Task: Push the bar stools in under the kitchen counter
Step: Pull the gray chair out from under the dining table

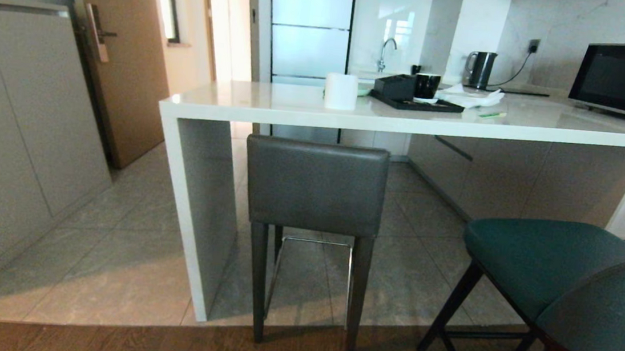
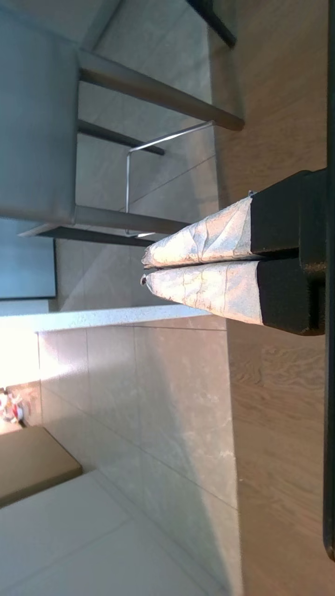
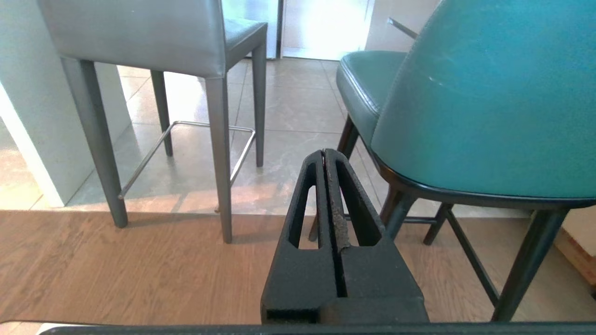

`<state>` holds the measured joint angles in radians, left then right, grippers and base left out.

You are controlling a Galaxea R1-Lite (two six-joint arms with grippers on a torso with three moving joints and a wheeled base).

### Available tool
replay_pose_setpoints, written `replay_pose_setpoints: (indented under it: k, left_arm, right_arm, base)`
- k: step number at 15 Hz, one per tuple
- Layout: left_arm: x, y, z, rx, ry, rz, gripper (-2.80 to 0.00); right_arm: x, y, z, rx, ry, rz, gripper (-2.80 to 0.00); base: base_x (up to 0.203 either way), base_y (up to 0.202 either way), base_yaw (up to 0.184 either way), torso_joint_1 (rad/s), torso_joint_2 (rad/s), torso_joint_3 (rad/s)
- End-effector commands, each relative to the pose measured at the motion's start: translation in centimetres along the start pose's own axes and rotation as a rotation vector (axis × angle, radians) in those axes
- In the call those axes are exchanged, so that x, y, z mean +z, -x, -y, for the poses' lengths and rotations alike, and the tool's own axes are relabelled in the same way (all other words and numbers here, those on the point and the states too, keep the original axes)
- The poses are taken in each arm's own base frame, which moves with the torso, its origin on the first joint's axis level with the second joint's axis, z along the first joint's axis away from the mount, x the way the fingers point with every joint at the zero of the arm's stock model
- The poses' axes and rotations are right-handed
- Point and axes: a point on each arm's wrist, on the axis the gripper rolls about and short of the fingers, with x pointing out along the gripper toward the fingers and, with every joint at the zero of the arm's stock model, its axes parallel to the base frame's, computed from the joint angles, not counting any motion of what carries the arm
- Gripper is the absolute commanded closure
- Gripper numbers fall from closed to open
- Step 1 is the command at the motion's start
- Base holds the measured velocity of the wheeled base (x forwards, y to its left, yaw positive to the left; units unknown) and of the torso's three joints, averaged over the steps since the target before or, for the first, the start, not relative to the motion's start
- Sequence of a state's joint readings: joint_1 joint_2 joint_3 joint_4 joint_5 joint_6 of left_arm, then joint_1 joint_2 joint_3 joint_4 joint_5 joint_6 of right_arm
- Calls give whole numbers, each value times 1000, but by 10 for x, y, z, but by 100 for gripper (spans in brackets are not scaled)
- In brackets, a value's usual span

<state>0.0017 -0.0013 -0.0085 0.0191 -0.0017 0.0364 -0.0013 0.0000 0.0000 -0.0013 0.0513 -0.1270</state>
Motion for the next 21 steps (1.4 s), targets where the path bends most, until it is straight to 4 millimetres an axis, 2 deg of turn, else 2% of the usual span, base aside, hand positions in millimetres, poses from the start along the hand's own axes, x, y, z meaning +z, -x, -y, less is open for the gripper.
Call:
replay_pose_setpoints:
  k: [1,5,21]
  left_arm:
    - [0,0,0,0,0,-1,0]
    - [0,0,0,0,1,-1,0]
    - [0,0,0,0,1,-1,0]
  right_arm:
    - [-2,0,0,1,1,-6,0]
    - [-2,0,0,1,2,-6,0]
    - [-2,0,0,1,-5,-5,0]
  base:
    - [0,0,0,0,0,0]
    - [35,0,0,-1,2,0]
    - [193,0,2,4,2,2]
